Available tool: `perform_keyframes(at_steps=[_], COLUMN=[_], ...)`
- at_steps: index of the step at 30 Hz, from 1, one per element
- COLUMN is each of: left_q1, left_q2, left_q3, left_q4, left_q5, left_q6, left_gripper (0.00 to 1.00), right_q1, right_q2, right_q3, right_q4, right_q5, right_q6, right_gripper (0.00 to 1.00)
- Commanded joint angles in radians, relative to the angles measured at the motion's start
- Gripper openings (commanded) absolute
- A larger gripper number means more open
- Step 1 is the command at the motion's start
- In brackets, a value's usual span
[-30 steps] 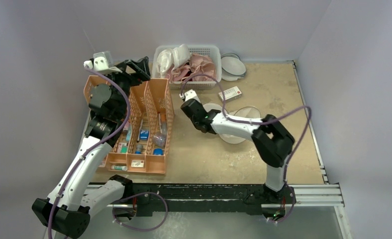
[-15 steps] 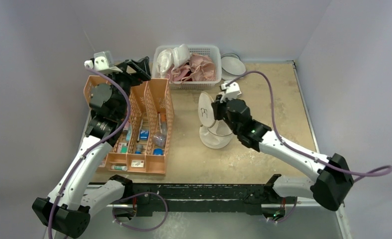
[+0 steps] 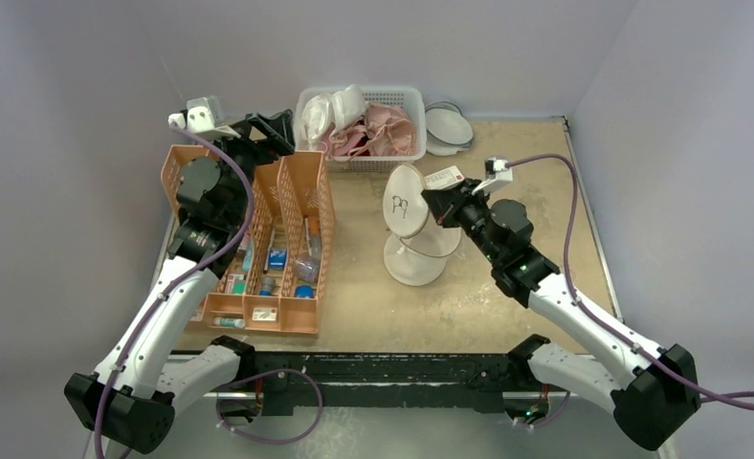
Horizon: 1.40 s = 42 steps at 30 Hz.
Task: Unzip the laundry bag and remove the bra
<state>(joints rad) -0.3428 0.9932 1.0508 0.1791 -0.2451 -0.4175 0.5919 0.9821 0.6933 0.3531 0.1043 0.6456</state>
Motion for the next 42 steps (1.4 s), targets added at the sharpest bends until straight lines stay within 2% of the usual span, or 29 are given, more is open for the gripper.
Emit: perform_keyframes(at_steps=[1, 5, 8, 12, 16, 22, 28, 34, 38, 42], left_q1=[0.003, 0.003, 0.004, 0.002, 0.003, 0.003, 0.003, 0.001, 0.003, 0.002], left_q2=[0.001, 0.003, 0.005, 0.005, 0.009, 0.017, 0.023, 0.032, 0.030, 0.030], left_q3=[0.009, 0.009, 0.009, 0.011, 0.011, 0.013, 0.013, 0.013, 0.015, 0.015], left_q4=[0.051, 0.053, 0.051, 0.052, 0.052, 0.049, 0.049, 0.046, 0.045, 0.043], left_q5=[0.019, 0.020, 0.020, 0.025, 0.026, 0.030, 0.030, 0.028, 0.031, 0.027], left_q6=[-0.022, -0.021, -0.021, -0.024, -0.025, -0.028, -0.026, -0.024, -0.025, -0.025], left_gripper=[0.89, 0.89, 0.89, 0.89, 0.89, 0.89, 0.89, 0.89, 0.89, 0.89], right_q1=[-0.054, -0.113, -0.114, -0.114, -0.114, -0.114, -0.115, -0.114, -0.114, -0.114], right_q2=[-0.035, -0.024, -0.034, -0.057, -0.041, -0.062, -0.051, -0.012, 0.023, 0.106], right_q3=[-0.046, -0.077, -0.068, -0.082, -0.103, -0.154, -0.224, -0.265, -0.308, -0.328], right_q4=[0.132, 0.154, 0.042, -0.104, -0.193, -0.299, -0.291, -0.323, -0.272, -0.208], right_q5=[-0.112, -0.200, -0.185, -0.143, -0.194, -0.190, -0.195, -0.185, -0.206, -0.246], right_q6=[0.250, 0.437, 0.505, 0.530, 0.541, 0.570, 0.592, 0.567, 0.542, 0.516], right_gripper=[0.01, 0.00, 0.00, 0.00, 0.00, 0.00, 0.00, 0.05, 0.13, 0.14])
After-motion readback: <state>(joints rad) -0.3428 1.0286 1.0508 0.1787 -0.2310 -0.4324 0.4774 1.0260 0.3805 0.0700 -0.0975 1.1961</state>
